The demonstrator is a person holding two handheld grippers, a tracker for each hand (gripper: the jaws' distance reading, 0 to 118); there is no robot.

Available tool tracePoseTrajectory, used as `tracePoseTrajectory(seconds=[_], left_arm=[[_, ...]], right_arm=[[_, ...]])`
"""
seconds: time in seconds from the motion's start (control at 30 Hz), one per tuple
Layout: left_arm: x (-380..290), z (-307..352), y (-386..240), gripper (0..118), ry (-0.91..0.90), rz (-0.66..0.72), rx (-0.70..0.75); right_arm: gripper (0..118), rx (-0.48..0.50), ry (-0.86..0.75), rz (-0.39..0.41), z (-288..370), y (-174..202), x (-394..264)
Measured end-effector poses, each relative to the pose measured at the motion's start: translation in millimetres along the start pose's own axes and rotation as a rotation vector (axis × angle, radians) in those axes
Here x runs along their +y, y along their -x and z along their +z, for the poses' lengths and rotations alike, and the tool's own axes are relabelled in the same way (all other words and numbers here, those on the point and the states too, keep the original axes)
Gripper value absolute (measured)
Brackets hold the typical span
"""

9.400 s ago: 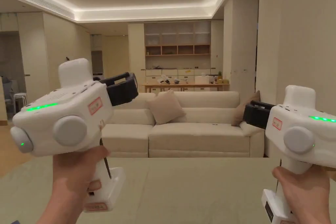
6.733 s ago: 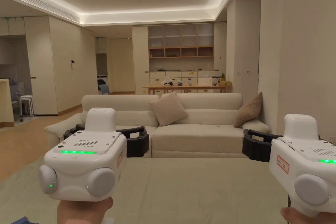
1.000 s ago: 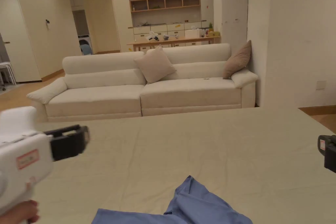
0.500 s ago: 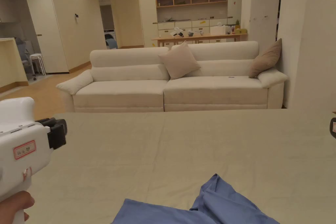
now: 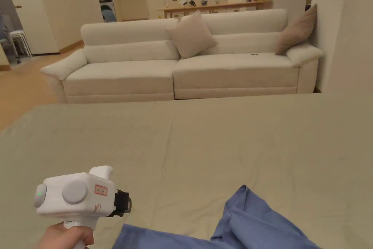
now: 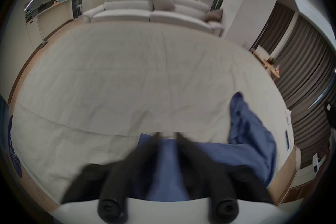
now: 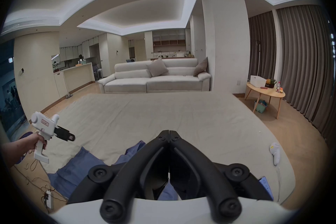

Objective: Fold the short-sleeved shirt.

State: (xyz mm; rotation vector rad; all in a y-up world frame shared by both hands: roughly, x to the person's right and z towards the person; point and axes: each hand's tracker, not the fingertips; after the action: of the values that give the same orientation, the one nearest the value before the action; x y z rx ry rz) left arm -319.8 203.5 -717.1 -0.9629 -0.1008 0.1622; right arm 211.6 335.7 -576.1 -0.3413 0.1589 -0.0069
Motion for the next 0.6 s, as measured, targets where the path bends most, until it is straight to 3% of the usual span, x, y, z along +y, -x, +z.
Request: tracePoseTrajectory(seconds=[0.03, 0.07, 0.17, 0.3, 0.43, 0.5, 0.6], left_arm=[[-2.4, -13.4, -0.1, 60, 0.041, -0.003, -0.001], [-4.3, -29.9, 1.4, 114, 0.073, 0.010, 0.024], [-12.7, -52.2, 3.9, 114, 0.075, -0.008, 0.011], [-35.0, -97.1, 8.1, 114, 0.217, -0.072, 0.079], [-52.7, -101.3, -5.0, 111, 0.157, -0.148, 0.120], [-51.8, -96.8, -9.0, 100, 0.144, -0.122, 0.107], [-53.1, -88.3, -15.8, 64, 0.128, -0.201, 0.115]], right_arm=[[0, 0.004, 0.017, -0.004, -8.6, -0.5, -4.6], [0, 0.002, 0.033, -0.006, -16.2, -0.8, -9.4], [0, 0.005, 0.066, -0.009, -34.7, -0.1, -22.2], [0, 0.018, 0.104, -0.010, -47.6, 2.9, -34.9], [0, 0.016, 0.135, -0.001, -51.8, 2.4, -44.1], [0, 0.011, 0.144, -0.004, -51.9, 0.8, -48.2], [0, 0.003, 0.162, -0.010, -52.6, -2.0, -53.6]])
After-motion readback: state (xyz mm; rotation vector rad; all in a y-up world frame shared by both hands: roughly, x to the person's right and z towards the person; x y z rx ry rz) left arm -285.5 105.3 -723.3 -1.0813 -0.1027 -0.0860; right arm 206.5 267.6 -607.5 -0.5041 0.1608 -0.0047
